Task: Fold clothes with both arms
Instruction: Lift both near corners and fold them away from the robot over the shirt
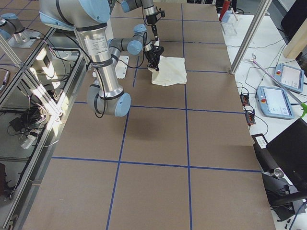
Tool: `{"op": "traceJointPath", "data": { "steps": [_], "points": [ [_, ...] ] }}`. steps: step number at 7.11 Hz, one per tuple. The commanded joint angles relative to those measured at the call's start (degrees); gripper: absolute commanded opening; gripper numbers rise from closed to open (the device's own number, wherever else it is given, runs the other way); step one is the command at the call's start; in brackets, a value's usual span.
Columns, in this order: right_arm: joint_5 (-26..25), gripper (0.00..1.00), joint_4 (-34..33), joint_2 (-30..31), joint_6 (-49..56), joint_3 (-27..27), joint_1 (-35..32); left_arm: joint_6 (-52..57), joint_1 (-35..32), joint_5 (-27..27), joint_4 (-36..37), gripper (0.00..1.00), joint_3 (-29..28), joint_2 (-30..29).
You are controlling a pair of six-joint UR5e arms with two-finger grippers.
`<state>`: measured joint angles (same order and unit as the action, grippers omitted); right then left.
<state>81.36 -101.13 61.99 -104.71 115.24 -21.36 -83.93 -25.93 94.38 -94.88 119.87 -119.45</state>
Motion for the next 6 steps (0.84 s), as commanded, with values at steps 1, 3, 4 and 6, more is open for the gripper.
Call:
{"op": "traceJointPath", "data": {
  "steps": [1, 3, 4, 6],
  "points": [
    [0.4, 0.0, 7.0, -2.1, 1.3, -9.2, -3.5, 3.0, -3.7, 0.4, -0.5, 0.0, -7.2, -3.5],
    [0.6, 0.0, 13.0, -3.4, 4.1, -15.5, -5.3, 6.2, -5.9, 0.3, -2.1, 0.0, -10.8, -4.4],
    [0.6, 0.0, 13.4, -6.8, 4.4, -20.8, -5.5, 6.6, -6.1, 0.2, -5.1, 0.0, -15.2, -5.5],
    [0.6, 0.0, 13.5, -8.0, 4.9, -23.6, -5.6, 7.1, -6.6, -0.2, -10.1, 0.0, -22.5, -6.3]
  ]
}}
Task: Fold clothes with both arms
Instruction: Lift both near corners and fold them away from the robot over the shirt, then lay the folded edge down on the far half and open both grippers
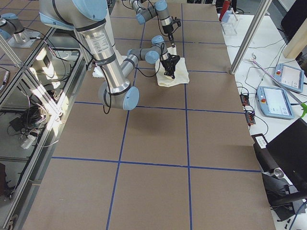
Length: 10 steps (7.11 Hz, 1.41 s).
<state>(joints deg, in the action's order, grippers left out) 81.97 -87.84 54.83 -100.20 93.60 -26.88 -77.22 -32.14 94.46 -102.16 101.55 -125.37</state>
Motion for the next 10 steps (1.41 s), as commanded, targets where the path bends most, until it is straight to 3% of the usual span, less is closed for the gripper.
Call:
{"op": "traceJointPath", "data": {
  "steps": [1, 6, 7, 8, 9, 10],
  "points": [
    [0.0, 0.0, 0.2, -0.8, 0.5, -2.5, -0.1, 1.9, -0.8, -0.4, -3.1, 0.0, -5.9, -0.5],
    [0.1, 0.0, 0.2, -0.7, 1.2, -2.8, -0.1, 2.8, -2.5, -0.5, -11.1, 0.0, -17.6, -4.1],
    [0.1, 0.13, 0.2, -0.6, 1.2, -2.8, -0.1, 2.8, -2.5, -0.4, -12.4, 0.0, -18.5, -4.1],
    [-0.1, 0.99, 0.1, -0.4, 3.7, -3.0, 0.0, 3.3, -2.5, -0.5, -12.7, 0.44, -18.8, -4.0],
    [0.1, 1.0, 0.3, -0.5, 7.1, -2.8, -0.5, 9.7, -2.7, -0.5, -13.1, 0.99, -18.9, -3.9],
    [3.1, 1.0, 0.4, -0.9, 10.6, -2.2, -2.7, 11.5, -4.1, 0.1, -16.5, 1.0, -18.8, -3.6]
  ]
}}
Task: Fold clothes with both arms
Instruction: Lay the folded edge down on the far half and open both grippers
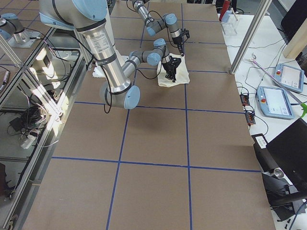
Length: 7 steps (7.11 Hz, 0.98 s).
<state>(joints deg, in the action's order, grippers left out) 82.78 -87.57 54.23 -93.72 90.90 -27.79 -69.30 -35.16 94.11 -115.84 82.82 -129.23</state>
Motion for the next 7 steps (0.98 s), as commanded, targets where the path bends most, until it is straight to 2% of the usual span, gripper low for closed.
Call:
{"op": "traceJointPath", "data": {
  "steps": [1, 2, 3, 5, 6, 7],
  "points": [
    [7.8, 1.0, 0.1, -0.3, 7.6, 3.2, -3.7, 7.5, -4.3, 4.1, -5.1, 1.0, 0.3, 1.1],
    [9.0, 1.0, 0.0, -0.4, 7.8, 5.7, -3.8, 13.9, -6.8, 9.7, -6.2, 1.0, 0.4, 2.6],
    [9.1, 1.0, -0.2, -0.6, 7.9, 7.2, -3.5, 16.2, -7.9, 11.3, -8.9, 1.0, 0.9, 4.4],
    [7.8, 1.0, -0.3, -1.0, 8.0, 7.4, -1.7, 16.0, -7.9, 11.3, -9.8, 1.0, 0.9, 4.9],
    [5.5, 1.0, -0.3, -0.6, 9.2, 6.7, 0.4, 15.9, -7.9, 11.3, -9.8, 1.0, 0.9, 4.9],
    [1.2, 1.0, 0.0, -1.0, 11.1, 3.4, 1.5, 15.8, -7.9, 11.3, -9.8, 1.0, 0.9, 4.9]
  ]
}}
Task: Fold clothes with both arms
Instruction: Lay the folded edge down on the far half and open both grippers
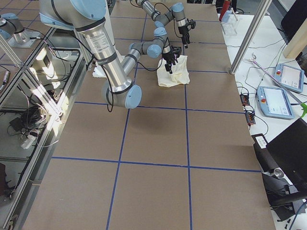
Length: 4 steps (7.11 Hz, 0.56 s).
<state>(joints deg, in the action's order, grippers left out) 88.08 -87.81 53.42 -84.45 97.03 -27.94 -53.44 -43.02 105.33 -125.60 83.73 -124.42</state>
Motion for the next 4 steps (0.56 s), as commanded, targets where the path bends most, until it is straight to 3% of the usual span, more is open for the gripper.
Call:
{"op": "traceJointPath", "data": {
  "steps": [1, 2, 3, 4],
  "points": [
    [-4.8, 1.0, 2.7, 0.1, 2.1, -4.9, 1.8, -0.1, 0.0, 0.1, -0.1, 1.0, 0.0, 0.1],
    [-4.9, 1.0, 4.7, 0.2, 3.8, -6.1, 1.8, -0.3, 0.0, 0.1, -0.1, 1.0, 0.0, 0.1],
    [-4.9, 0.89, 5.2, 0.1, 4.6, -6.1, 1.7, -0.3, 0.0, 0.1, -0.1, 1.0, -0.1, 0.1],
    [-4.9, 0.26, 5.1, 0.1, 4.6, -6.1, 0.6, -0.4, 0.0, 0.1, -0.1, 1.0, -0.1, 0.2]
  ]
}}
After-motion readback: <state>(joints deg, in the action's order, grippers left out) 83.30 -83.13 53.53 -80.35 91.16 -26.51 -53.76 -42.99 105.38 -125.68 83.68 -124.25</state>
